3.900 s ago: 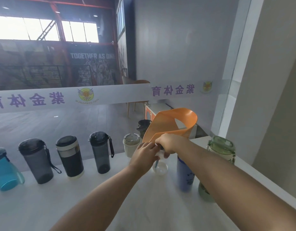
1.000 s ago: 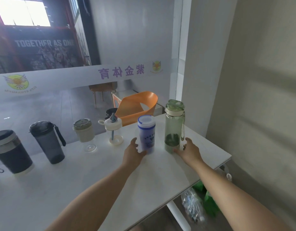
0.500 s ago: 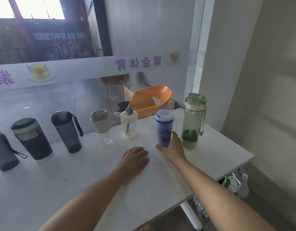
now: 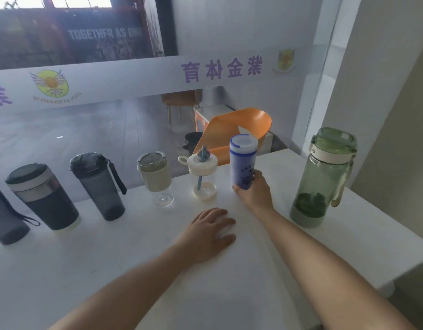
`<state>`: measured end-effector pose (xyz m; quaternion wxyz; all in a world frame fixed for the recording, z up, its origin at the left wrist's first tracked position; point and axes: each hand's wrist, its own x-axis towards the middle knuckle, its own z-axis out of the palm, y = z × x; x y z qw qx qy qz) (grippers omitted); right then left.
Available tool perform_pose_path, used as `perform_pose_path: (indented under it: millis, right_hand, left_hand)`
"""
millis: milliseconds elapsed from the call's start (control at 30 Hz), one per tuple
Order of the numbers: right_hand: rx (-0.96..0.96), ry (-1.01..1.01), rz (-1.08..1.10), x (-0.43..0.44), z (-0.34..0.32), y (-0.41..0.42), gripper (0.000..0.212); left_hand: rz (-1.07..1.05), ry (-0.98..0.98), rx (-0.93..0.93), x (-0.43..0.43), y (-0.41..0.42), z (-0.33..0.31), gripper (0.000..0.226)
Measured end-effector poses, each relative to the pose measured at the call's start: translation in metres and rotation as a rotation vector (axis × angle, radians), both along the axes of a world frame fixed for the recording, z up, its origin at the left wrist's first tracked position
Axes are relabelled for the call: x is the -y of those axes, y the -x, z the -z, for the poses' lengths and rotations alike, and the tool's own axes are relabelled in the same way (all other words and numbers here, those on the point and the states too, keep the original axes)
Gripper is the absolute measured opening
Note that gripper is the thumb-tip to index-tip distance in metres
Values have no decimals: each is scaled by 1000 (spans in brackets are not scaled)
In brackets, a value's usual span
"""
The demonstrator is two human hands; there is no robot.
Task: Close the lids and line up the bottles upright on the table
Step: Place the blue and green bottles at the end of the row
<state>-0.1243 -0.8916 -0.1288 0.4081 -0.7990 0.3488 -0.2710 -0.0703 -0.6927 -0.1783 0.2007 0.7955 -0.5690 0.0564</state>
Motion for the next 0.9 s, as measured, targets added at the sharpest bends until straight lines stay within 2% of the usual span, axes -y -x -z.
perform_pose_path:
  millis: [333, 400, 500, 567, 800, 900]
  right_hand:
    - [-15, 23, -11, 12, 11, -25, 66]
    - [-34, 33, -19, 12, 10, -24, 73]
    - [-110, 24, -24, 8, 4, -16, 96]
    - [-153, -4, -22, 1, 2, -3, 101]
    - [-220, 61, -70, -26, 9, 81, 63]
    - [-210, 43, -52, -27, 8, 124, 44]
  left_hand:
    - [-17, -10, 4, 0, 0, -1, 53]
    - [-19, -22, 3, 0, 1, -1, 53]
    - [-15, -42, 7, -1, 1, -3, 53]
    - [-18, -57, 6, -1, 2, -4, 54]
    - [-100, -28, 23, 1, 20, -10, 53]
    - [-108, -104, 19, 8, 41, -17, 56]
